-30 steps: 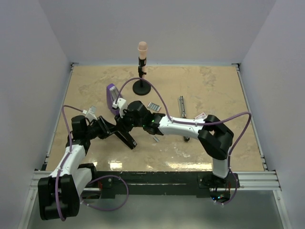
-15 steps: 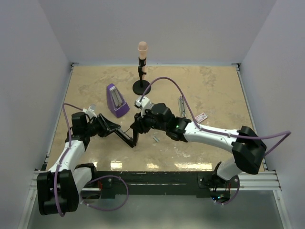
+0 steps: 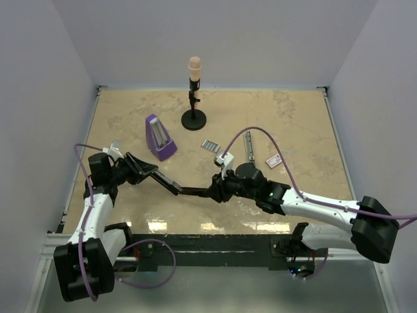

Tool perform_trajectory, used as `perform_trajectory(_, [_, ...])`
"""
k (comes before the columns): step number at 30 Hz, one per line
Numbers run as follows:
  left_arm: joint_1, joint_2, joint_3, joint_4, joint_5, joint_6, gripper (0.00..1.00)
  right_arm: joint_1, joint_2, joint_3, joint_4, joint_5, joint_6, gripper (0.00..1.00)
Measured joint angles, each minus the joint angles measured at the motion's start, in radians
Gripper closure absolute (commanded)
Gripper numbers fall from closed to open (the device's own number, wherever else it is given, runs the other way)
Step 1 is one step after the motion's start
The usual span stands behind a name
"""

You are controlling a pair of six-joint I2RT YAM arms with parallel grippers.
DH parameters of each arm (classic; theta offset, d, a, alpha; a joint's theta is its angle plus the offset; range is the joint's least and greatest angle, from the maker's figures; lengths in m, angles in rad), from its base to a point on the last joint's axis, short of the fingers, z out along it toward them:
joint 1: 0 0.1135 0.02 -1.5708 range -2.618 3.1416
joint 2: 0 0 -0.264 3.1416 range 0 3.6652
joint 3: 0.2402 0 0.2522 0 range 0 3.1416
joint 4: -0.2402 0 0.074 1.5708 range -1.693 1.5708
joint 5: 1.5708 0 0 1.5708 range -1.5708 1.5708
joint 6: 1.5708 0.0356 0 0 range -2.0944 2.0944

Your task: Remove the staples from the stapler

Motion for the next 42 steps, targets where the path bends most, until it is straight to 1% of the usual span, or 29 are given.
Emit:
perform_trajectory(5, [0.003,-0.027,0.002,0.000,0.039,-0.043,1.00,-0.001,-0.037,-0.127,0.027,-0.018,0.076,0.50])
perform_trajectory(7, [0.006,-0.032,0.002,0.013,0.045,-0.055,1.00,0.000,-0.036,-0.167,0.028,-0.025,0.097,0.46])
perform_trajectory(8, [0.010,-0.033,0.002,0.023,0.050,-0.058,1.00,0.000,-0.036,-0.180,0.025,-0.030,0.105,0.41])
perform_trajectory(10, [0.012,-0.041,0.003,0.031,0.057,-0.056,1.00,0.000,-0.036,-0.186,0.011,-0.046,0.113,0.35])
perform_trajectory(11, [0.012,-0.046,0.006,0.030,0.061,-0.051,1.00,0.000,-0.041,-0.185,0.008,-0.053,0.116,0.30])
perform_trajectory(12, [0.012,-0.052,0.011,0.030,0.069,-0.048,1.00,0.000,-0.050,-0.183,0.003,-0.064,0.117,0.23])
perform_trajectory(14, [0.012,-0.067,0.016,0.037,0.087,-0.040,1.00,-0.001,-0.074,-0.167,-0.010,-0.085,0.120,0.17])
perform_trajectory(15, [0.012,-0.073,0.016,0.042,0.095,-0.037,1.00,-0.001,-0.080,-0.154,-0.014,-0.097,0.119,0.11])
perform_trajectory(17, [0.012,-0.079,0.015,0.059,0.124,-0.034,1.00,-0.002,-0.085,-0.100,-0.017,-0.124,0.115,0.07])
perform_trajectory(19, [0.012,-0.085,0.010,0.090,0.156,-0.036,1.00,-0.009,-0.069,-0.042,-0.011,-0.154,0.105,0.05])
perform_trajectory(23, [0.012,-0.106,-0.014,0.147,0.215,-0.047,1.00,-0.057,0.010,0.060,0.042,-0.259,0.076,0.06])
perform_trajectory(26, [0.010,-0.120,-0.022,0.182,0.256,-0.056,1.00,-0.103,0.107,0.099,0.100,-0.367,0.062,0.08])
perform_trajectory(29, [0.008,-0.135,-0.030,0.225,0.284,-0.074,1.00,-0.119,0.229,0.140,0.136,-0.470,0.060,0.09])
perform_trajectory(32, [0.004,-0.151,-0.047,0.295,0.313,-0.113,1.00,-0.119,0.333,0.149,0.200,-0.568,0.074,0.09])
perform_trajectory(35, [0.001,-0.160,-0.058,0.352,0.336,-0.144,1.00,-0.117,0.399,0.156,0.248,-0.639,0.092,0.09])
perform_trajectory(42, [-0.003,-0.160,-0.060,0.423,0.366,-0.180,1.00,-0.117,0.459,0.177,0.394,-0.745,0.155,0.12])
